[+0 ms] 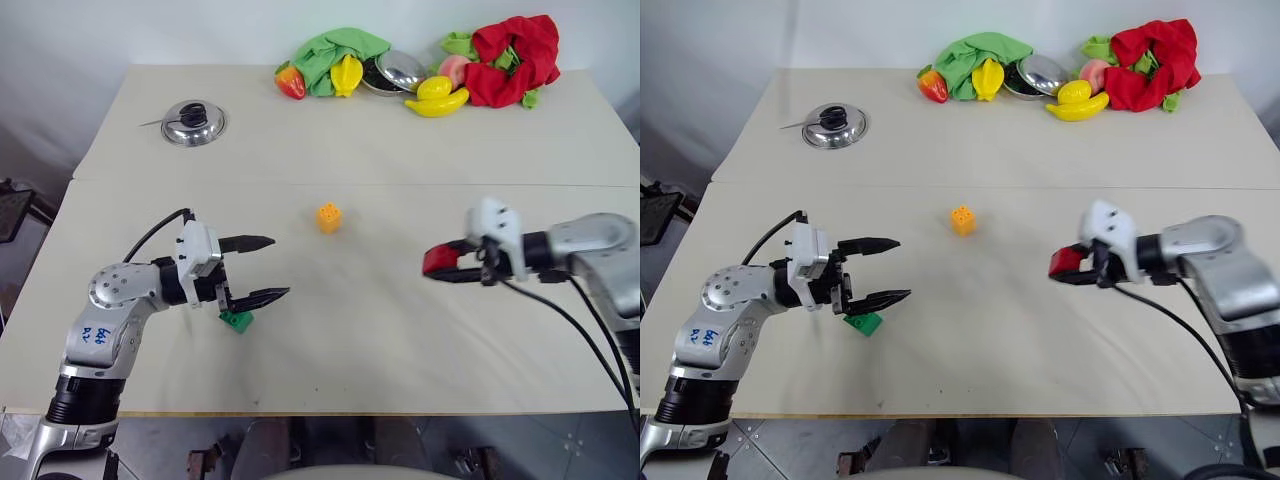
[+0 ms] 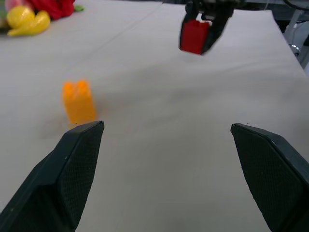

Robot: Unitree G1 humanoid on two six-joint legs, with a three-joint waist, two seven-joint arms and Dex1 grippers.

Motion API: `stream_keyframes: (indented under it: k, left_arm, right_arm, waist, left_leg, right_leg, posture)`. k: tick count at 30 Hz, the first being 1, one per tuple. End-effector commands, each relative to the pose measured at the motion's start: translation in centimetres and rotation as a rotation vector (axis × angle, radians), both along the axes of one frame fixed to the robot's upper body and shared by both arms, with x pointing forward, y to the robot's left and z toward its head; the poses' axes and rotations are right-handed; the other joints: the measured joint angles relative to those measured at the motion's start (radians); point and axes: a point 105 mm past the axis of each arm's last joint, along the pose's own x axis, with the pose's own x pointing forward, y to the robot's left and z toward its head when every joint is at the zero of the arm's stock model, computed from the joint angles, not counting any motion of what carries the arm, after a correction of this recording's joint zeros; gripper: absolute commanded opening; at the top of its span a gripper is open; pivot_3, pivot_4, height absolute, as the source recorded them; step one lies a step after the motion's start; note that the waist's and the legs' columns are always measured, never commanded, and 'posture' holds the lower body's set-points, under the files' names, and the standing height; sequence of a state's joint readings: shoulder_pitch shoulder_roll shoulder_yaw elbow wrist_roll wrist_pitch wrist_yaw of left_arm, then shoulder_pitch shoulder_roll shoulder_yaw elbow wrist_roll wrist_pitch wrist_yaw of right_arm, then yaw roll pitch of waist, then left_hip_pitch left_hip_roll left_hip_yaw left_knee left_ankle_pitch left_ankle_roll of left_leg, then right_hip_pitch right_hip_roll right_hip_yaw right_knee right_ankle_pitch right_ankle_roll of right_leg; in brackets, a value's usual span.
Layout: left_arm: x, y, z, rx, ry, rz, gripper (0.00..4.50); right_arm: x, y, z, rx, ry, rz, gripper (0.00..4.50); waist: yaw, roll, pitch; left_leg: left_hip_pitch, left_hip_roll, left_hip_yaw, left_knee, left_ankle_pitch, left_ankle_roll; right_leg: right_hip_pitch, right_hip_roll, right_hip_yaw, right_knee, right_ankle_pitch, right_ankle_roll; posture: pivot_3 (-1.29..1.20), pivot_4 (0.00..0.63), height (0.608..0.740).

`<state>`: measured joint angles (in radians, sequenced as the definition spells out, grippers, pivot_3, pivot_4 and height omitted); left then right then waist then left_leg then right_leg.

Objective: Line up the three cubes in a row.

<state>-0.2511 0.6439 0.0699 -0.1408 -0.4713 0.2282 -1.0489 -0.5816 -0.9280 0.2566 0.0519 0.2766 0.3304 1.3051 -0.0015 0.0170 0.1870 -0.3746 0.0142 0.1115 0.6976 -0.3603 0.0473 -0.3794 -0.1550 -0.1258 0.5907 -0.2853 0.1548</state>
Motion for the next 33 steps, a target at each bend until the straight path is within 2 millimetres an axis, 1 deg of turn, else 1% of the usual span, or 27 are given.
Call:
stream_keyframes:
  k: [1,3,6,9,12,15,18,19,21,23,24,26,28,30,32,33]
  left_arm:
    - [-0.4,0.3,0.8,-0.006,-0.044,0.006,4.5]
    - [-0.6,0.5,0.8,-0.009,-0.044,0.016,4.5]
    - [-0.9,0.8,0.8,-0.007,-0.042,0.033,4.5]
    - [-1.2,1.2,0.7,-0.005,-0.041,0.052,4.5]
    - [-1.3,1.2,0.7,-0.006,-0.045,0.064,4.5]
    - [-1.3,1.3,0.7,-0.008,-0.046,0.074,4.5]
    - [-1.4,1.4,0.7,-0.006,-0.043,0.079,4.5]
    - [-1.3,1.5,0.6,-0.005,-0.043,0.081,4.5]
    - [-1.2,1.6,0.7,-0.006,-0.044,0.085,4.5]
    - [-1.1,1.7,0.8,-0.007,-0.045,0.089,4.5]
    - [-1.1,1.8,0.8,-0.007,-0.048,0.091,4.5]
    - [-1.0,2.1,1.1,-0.011,-0.06,0.101,4.5]
    - [-0.9,2.5,1.2,-0.006,-0.077,0.116,4.5]
    - [-0.9,3.4,1.4,-0.01,-0.092,0.148,4.5]
    - [-1.2,4.9,1.6,-0.017,-0.106,0.197,4.5]
    - [-1.3,5.5,1.6,-0.019,-0.104,0.216,4.5]
  right_arm:
    - [0.9,1.3,-1.1,-0.08,-0.033,0.132,1.53]
    - [1.4,1.6,-1.6,-0.093,-0.022,0.153,1.53]
    - [1.4,1.2,-2.0,-0.126,0.008,0.185,1.53]
    - [1.5,0.1,-1.9,-0.143,0.035,0.172,1.53]
    - [1.8,-0.9,-1.5,-0.144,0.019,0.147,1.53]
    - [1.5,-1.8,-1.2,-0.133,0.02,0.129,1.53]
    - [1.1,-2.8,-1.8,-0.178,-0.013,0.157,1.53]
    - [1.1,-3.0,-1.9,-0.189,-0.017,0.158,1.53]
    - [1.2,-2.9,-1.8,-0.146,-0.006,0.137,1.53]
    - [1.3,-2.6,-1.5,-0.098,0.008,0.108,2.24]
    - [1.4,-2.5,-1.2,-0.084,-0.012,0.11,2.41]
    - [1.2,-2.4,-0.7,-0.062,-0.036,0.131,3.04]
    - [1.0,-2.2,0.1,-0.036,-0.091,0.172,3.74]
    - [0.3,-1.6,1.8,0.088,-0.118,0.216,4.43]
    - [-0.6,-0.8,4.0,0.271,-0.143,0.256,4.47]
    - [-0.9,-0.6,4.8,0.334,-0.153,0.264,4.47]
  waist:
    - [0.0,-0.001,0.0]
    - [-0.003,0.0,0.0]
    - [-0.002,-0.001,0.0]
    - [-0.001,-0.001,0.0]
    - [0.001,-0.001,0.0]
    - [0.001,-0.001,0.0]
    - [-0.001,-0.001,0.0]
    - [-0.003,-0.001,0.0]
    - [-0.004,-0.001,0.0]
    - [-0.005,-0.001,0.0]
    - [-0.005,-0.001,0.0]
    - [-0.005,-0.001,0.0]
    - [-0.004,-0.001,0.0]
    - [-0.003,-0.001,0.0]
    - [-0.003,-0.001,0.001]
    - [-0.003,-0.001,0.001]
  left_leg:
    - [0.0,0.0,0.0,0.0,0.0,0.0]
    - [-0.001,0.0,-0.001,0.0,0.0,0.0]
    - [-0.001,0.0,-0.002,0.0,0.0,0.0]
    - [-0.001,0.0,-0.003,0.0,0.0,0.0]
    - [-0.001,0.0,-0.004,0.001,0.0,0.0]
    - [-0.001,0.0,-0.004,0.001,0.0,0.0]
    - [-0.001,-0.001,-0.005,0.001,0.0,0.0]
    - [-0.001,-0.001,-0.005,0.001,0.0,0.0]
    - [-0.001,0.0,-0.004,0.001,0.0,0.0]
    - [-0.001,0.0,-0.004,0.001,0.0,0.0]
    - [-0.001,0.0,-0.004,0.001,0.0,0.0]
    - [0.0,0.0,-0.004,0.001,0.0,0.0]
    - [-0.001,0.0,-0.004,0.001,0.0,0.0]
    - [-0.001,0.0,-0.004,0.001,0.0,0.0]
    - [-0.001,0.0,-0.004,0.001,0.0,0.0]
    - [-0.001,0.0,-0.004,0.001,0.0,0.0]
  right_leg:
    - [0.0,0.0,0.0,0.0,0.0,0.0]
    - [0.0,0.0,0.0,0.0,0.0,0.0]
    - [0.0,0.0,-0.002,0.0,-0.001,-0.001]
    - [0.001,0.0,-0.002,0.0,-0.001,-0.001]
    - [0.002,-0.001,-0.003,0.0,-0.001,-0.001]
    - [0.002,-0.001,-0.004,0.0,-0.001,-0.001]
    - [0.002,-0.002,-0.004,0.0,-0.001,-0.001]
    - [0.002,-0.002,-0.004,0.0,-0.001,-0.001]
    - [0.002,-0.002,-0.004,0.001,-0.001,-0.001]
    - [0.002,-0.001,-0.004,0.001,-0.001,-0.001]
    - [0.002,-0.001,-0.004,0.001,-0.001,-0.001]
    - [0.002,-0.001,-0.004,0.001,-0.001,-0.001]
    - [0.002,-0.001,-0.004,0.001,-0.001,-0.001]
    - [0.002,-0.001,-0.004,0.001,-0.001,-0.001]
    - [0.002,-0.001,-0.004,0.001,-0.001,-0.001]
    - [0.002,-0.001,-0.004,0.001,-0.001,-0.001]
  posture:
    - [0.0,0.15,0.74]
    - [0.0,0.15,0.74]
    - [0.0,0.15,0.74]
    - [0.0,0.15,0.74]
    - [0.0,0.15,0.74]
    - [0.0,0.15,0.74]
    - [0.0,0.15,0.74]
    - [0.0,0.15,0.74]
    - [0.0,0.15,0.74]
    - [0.0,0.15,0.74]
    - [0.0,0.15,0.74]
    - [0.0,0.15,0.74]
    - [0.0,0.15,0.74]
    - [0.0,0.15,0.74]
    - [0.0,0.15,0.74]
    - [0.0,0.15,0.74]
